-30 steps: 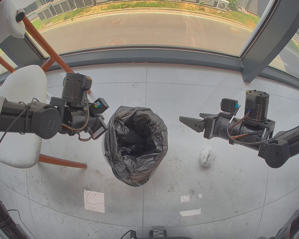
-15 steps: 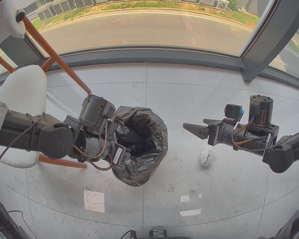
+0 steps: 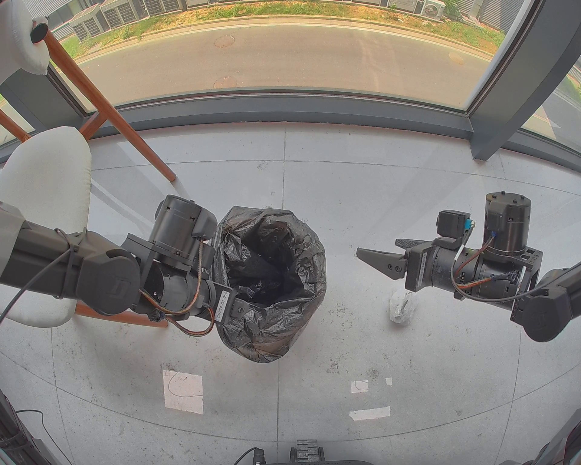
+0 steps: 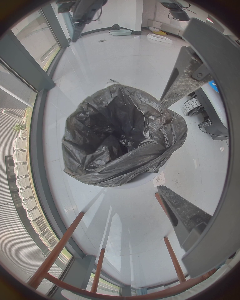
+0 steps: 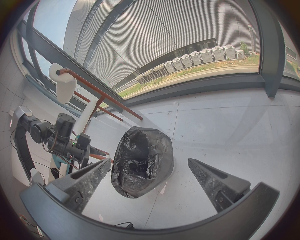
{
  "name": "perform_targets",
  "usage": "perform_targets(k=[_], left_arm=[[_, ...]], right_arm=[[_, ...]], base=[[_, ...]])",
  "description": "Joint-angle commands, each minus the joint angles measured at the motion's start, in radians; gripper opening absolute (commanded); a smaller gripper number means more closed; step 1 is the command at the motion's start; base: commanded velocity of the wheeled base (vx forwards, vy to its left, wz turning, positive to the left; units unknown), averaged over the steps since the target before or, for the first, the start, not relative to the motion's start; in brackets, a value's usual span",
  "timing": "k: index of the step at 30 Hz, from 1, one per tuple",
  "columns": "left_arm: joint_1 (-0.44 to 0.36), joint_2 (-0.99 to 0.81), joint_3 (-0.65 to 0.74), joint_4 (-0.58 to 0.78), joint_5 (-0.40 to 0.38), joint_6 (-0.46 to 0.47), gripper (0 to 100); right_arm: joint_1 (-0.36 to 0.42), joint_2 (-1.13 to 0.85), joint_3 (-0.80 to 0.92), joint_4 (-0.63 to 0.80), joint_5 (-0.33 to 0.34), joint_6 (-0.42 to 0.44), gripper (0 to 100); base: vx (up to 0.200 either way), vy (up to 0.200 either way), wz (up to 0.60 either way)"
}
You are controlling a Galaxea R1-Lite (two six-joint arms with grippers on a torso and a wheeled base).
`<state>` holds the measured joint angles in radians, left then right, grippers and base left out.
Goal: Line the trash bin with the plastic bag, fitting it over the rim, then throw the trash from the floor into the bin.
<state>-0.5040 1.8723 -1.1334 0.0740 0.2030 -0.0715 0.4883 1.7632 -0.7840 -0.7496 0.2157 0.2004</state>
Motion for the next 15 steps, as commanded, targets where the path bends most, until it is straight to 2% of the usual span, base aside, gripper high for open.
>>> perform_targets(k=[1, 3, 5, 13, 14, 15], left_arm=[[0.001, 0.045, -0.017, -0.010, 0.001, -0.001, 100], [0.001, 0.083, -0.037, -0.017, 0.003, 0.002, 100], [0.001, 0.106, -0.060, -0.030, 0.003, 0.001, 100], [0.013, 0.194, -0.141, -0.037, 0.006, 0.001, 100], [0.015, 0.206, -0.154, -0.039, 0.007, 0.001, 0], [0.015, 0.215, -0.164, -0.037, 0.010, 0.002, 0]], right_arm=[[0.000, 0.004, 0.002, -0.050, -0.001, 0.002, 100], [0.000, 0.012, 0.003, -0.146, -0.004, 0.007, 100], [0.000, 0.016, 0.003, -0.177, -0.004, 0.005, 100], [0.004, -0.001, 0.009, -0.191, -0.006, 0.008, 100], [0.006, -0.010, 0.011, -0.191, -0.006, 0.008, 100], [0.006, -0.016, 0.016, -0.189, -0.006, 0.008, 100]], base=[[0.000, 0.000, 0.00], [0.000, 0.000, 0.00], [0.000, 0.000, 0.00], [0.000, 0.000, 0.00], [0.000, 0.000, 0.00], [0.000, 0.000, 0.00]])
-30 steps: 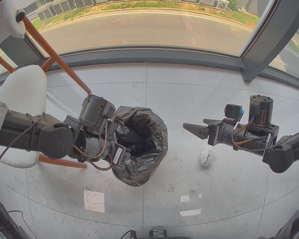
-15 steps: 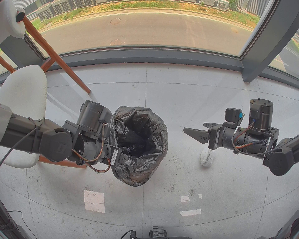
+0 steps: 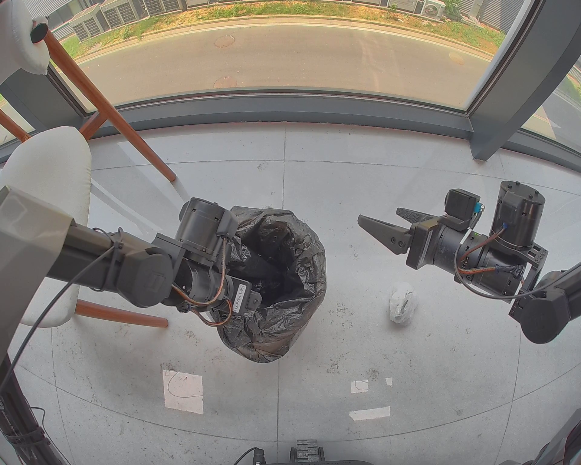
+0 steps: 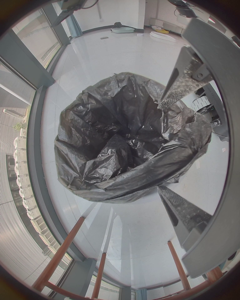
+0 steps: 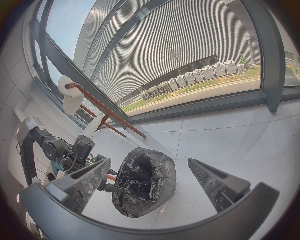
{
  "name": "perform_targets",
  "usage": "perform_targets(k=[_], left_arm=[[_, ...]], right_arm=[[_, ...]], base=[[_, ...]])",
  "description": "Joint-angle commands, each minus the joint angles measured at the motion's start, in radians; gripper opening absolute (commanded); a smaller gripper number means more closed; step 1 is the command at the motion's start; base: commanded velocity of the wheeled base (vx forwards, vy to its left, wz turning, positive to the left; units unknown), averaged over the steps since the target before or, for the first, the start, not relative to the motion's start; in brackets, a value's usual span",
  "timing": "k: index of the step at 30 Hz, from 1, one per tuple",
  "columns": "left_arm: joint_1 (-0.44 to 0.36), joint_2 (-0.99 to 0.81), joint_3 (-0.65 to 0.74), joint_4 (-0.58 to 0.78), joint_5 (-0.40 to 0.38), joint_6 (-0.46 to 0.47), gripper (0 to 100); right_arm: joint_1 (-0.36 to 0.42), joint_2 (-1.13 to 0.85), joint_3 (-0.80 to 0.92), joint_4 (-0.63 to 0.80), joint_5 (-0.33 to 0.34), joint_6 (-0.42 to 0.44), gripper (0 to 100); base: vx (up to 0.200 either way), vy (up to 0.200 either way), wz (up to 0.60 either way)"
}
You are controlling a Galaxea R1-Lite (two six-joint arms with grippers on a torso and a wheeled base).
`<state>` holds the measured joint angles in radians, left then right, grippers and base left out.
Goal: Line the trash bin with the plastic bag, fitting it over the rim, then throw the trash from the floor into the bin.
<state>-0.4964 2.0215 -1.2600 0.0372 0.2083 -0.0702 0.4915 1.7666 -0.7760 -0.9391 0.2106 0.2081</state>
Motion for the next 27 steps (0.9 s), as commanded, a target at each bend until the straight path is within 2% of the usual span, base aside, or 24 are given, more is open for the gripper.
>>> perform_targets(k=[1, 8, 14, 20, 27], left_arm=[[0.009, 0.072, -0.044, 0.001, 0.011, 0.001, 0], [0.033, 0.072, -0.050, -0.025, 0.036, -0.002, 0], [0.039, 0.042, -0.064, 0.007, 0.036, 0.000, 0], [0.056, -0.086, -0.118, 0.193, 0.036, 0.006, 0], [0.113, -0.121, -0.079, 0.231, 0.046, 0.032, 0]], right_arm=[[0.004, -0.026, 0.017, 0.000, 0.000, 0.001, 100], [0.006, -0.053, 0.047, 0.000, -0.002, -0.001, 100], [0.006, -0.053, 0.047, 0.000, -0.002, -0.001, 100], [0.006, -0.050, 0.046, 0.000, -0.002, -0.001, 100], [0.021, -0.050, 0.046, 0.000, -0.002, -0.001, 100]], base=[[0.000, 0.000, 0.00], [0.000, 0.000, 0.00], [0.000, 0.000, 0.00], [0.000, 0.000, 0.00], [0.000, 0.000, 0.00]])
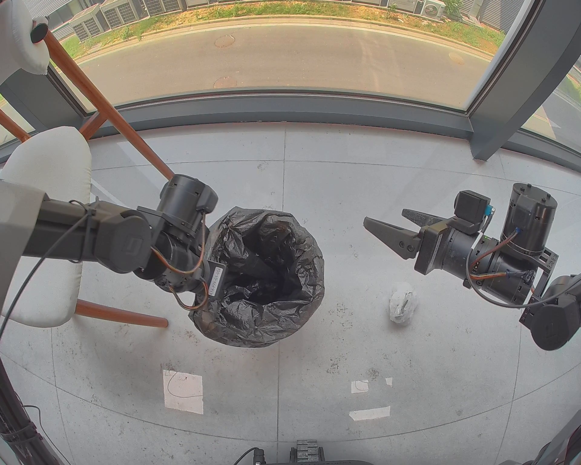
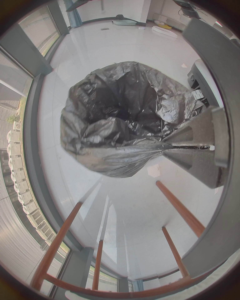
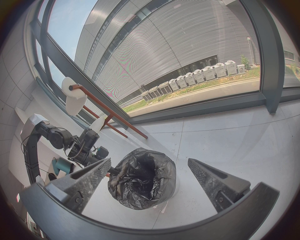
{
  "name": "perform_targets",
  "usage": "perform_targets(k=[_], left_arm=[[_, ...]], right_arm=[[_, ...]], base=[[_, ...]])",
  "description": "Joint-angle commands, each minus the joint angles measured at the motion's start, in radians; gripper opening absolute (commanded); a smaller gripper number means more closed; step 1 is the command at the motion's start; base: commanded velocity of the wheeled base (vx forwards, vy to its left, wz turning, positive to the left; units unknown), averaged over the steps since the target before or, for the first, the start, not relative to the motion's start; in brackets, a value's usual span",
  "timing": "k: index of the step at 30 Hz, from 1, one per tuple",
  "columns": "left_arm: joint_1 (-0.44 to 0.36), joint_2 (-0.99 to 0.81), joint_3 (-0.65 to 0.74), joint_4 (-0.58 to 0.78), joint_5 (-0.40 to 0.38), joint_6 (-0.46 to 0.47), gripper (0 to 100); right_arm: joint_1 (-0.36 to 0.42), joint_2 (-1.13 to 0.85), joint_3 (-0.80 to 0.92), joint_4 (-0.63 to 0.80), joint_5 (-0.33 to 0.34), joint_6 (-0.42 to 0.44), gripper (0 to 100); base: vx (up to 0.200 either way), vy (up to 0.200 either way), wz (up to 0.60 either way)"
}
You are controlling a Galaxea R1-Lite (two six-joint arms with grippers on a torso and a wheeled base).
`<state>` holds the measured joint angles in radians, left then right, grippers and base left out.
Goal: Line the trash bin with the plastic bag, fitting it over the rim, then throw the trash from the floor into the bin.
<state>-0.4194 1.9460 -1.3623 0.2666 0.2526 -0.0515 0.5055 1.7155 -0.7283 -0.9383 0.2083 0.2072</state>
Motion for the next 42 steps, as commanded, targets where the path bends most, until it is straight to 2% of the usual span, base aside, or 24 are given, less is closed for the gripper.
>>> perform_targets(k=[1, 10, 11, 14, 19, 24, 25, 27, 28, 29, 31, 33, 37, 40, 42], left_arm=[[0.045, -0.045, 0.032, 0.002, 0.004, 0.019, 0], [0.057, -0.035, 0.054, -0.067, 0.027, 0.030, 0], [0.057, -0.038, 0.054, -0.056, 0.028, 0.030, 100], [0.057, -0.045, 0.065, -0.047, 0.028, 0.028, 100], [0.050, -0.104, 0.089, -0.079, 0.027, 0.030, 100], [-0.004, -0.222, 0.111, -0.092, 0.016, 0.022, 100], [-0.041, -0.265, 0.108, -0.135, 0.007, 0.015, 100], [-0.044, -0.266, 0.108, -0.141, 0.005, 0.015, 100], [-0.068, -0.294, 0.118, -0.259, -0.019, 0.002, 100], [-0.068, -0.297, 0.120, -0.276, -0.022, 0.001, 100], [-0.076, -0.329, 0.144, -0.400, -0.033, -0.002, 100], [-0.076, -0.338, 0.144, -0.441, -0.033, -0.001, 100], [-0.107, -0.395, 0.146, -0.475, -0.053, -0.021, 100], [-0.165, -0.444, 0.167, -0.441, -0.032, -0.036, 100], [-0.168, -0.479, 0.212, -0.438, 0.007, -0.037, 100]], right_arm=[[0.007, 0.001, -0.002, 0.000, 0.000, 0.000, 100], [-0.004, -0.005, 0.001, -0.002, 0.000, 0.001, 100], [-0.007, -0.007, 0.001, -0.002, 0.000, 0.001, 100], [-0.012, -0.007, 0.001, -0.002, 0.000, 0.001, 100], [-0.071, -0.002, 0.024, -0.004, 0.000, -0.006, 100], [-0.203, -0.002, 0.082, -0.004, 0.014, -0.002, 100], [-0.269, 0.004, 0.107, -0.002, 0.019, -0.003, 100], [-0.275, 0.006, 0.109, -0.002, 0.019, -0.003, 100], [-0.340, 0.027, 0.144, -0.002, 0.037, -0.006, 100], [-0.348, 0.032, 0.148, -0.002, 0.042, -0.006, 100], [-0.410, 0.096, 0.181, -0.004, 0.091, -0.011, 100], [-0.433, 0.138, 0.187, -0.016, 0.103, -0.012, 100], [-0.456, 0.315, 0.167, -0.175, 0.102, -0.017, 100], [-0.455, 0.457, 0.155, -0.306, 0.098, -0.028, 100], [-0.458, 0.572, 0.115, -0.361, 0.098, -0.080, 100]], base=[[0.000, 0.000, 0.00], [0.000, 0.000, 0.00], [0.000, 0.000, 0.00], [0.000, 0.000, 0.00], [0.000, 0.000, 0.00], [0.000, 0.000, 0.00], [0.000, 0.000, 0.00], [0.000, 0.000, 0.00], [0.000, 0.000, 0.00], [0.000, 0.000, 0.00], [0.000, 0.000, 0.00], [0.000, 0.000, 0.00], [0.000, 0.000, 0.00], [0.000, 0.000, 0.00], [0.000, 0.000, 0.00]])
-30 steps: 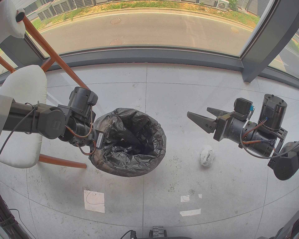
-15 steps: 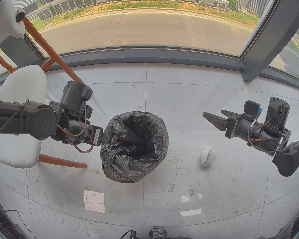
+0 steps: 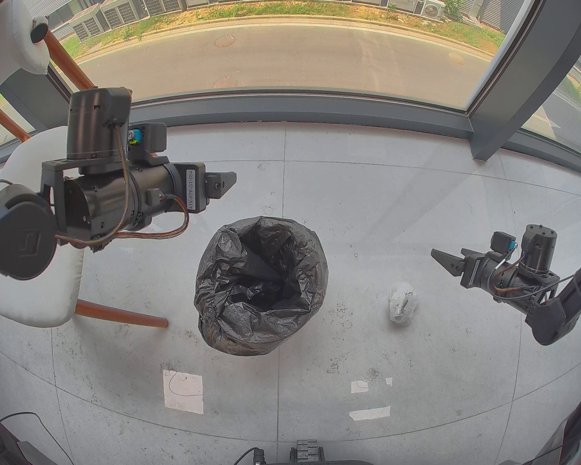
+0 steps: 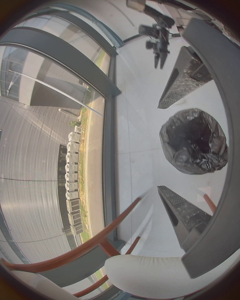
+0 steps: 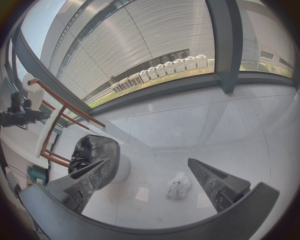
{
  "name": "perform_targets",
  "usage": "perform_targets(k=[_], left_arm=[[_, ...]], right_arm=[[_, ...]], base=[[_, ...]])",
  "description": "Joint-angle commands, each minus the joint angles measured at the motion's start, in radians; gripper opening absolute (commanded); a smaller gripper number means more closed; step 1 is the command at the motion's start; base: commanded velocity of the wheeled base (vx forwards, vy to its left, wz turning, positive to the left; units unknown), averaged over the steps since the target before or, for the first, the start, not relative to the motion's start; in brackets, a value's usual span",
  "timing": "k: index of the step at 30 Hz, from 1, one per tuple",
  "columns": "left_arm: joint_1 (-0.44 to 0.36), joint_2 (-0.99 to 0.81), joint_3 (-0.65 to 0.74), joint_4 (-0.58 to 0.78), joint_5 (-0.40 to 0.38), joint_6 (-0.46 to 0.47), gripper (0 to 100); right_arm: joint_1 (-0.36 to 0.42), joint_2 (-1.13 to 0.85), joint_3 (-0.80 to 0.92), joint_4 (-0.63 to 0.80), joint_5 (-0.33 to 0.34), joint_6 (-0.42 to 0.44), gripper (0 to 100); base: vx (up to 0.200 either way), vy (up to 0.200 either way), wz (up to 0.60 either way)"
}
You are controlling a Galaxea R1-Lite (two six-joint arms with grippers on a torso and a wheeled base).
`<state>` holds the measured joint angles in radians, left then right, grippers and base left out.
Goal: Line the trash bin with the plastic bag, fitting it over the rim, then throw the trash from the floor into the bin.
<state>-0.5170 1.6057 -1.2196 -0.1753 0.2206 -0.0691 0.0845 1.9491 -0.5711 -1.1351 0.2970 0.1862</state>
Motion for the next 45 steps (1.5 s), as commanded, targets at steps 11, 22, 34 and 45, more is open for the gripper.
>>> perform_targets(k=[11, 22, 34, 45], left_arm=[[-0.069, -0.242, 0.201, 0.010, 0.060, -0.024, 100], [-0.067, -0.233, 0.195, 0.004, 0.169, -0.015, 100], [-0.066, -0.233, 0.196, 0.008, 0.243, 0.000, 100], [-0.066, -0.231, 0.193, 0.008, 0.246, 0.000, 100]], right_arm=[[-0.042, 0.479, -0.326, 0.127, -0.058, -0.114, 100], [-0.005, 0.599, -0.670, 0.391, -0.130, -0.122, 100], [0.006, 0.743, -0.828, 0.394, -0.131, -0.171, 100], [0.005, 0.781, -0.852, 0.394, -0.142, -0.200, 0]], base=[[0.000, 0.000, 0.00], [0.000, 0.000, 0.00], [0.000, 0.000, 0.00], [0.000, 0.000, 0.00]])
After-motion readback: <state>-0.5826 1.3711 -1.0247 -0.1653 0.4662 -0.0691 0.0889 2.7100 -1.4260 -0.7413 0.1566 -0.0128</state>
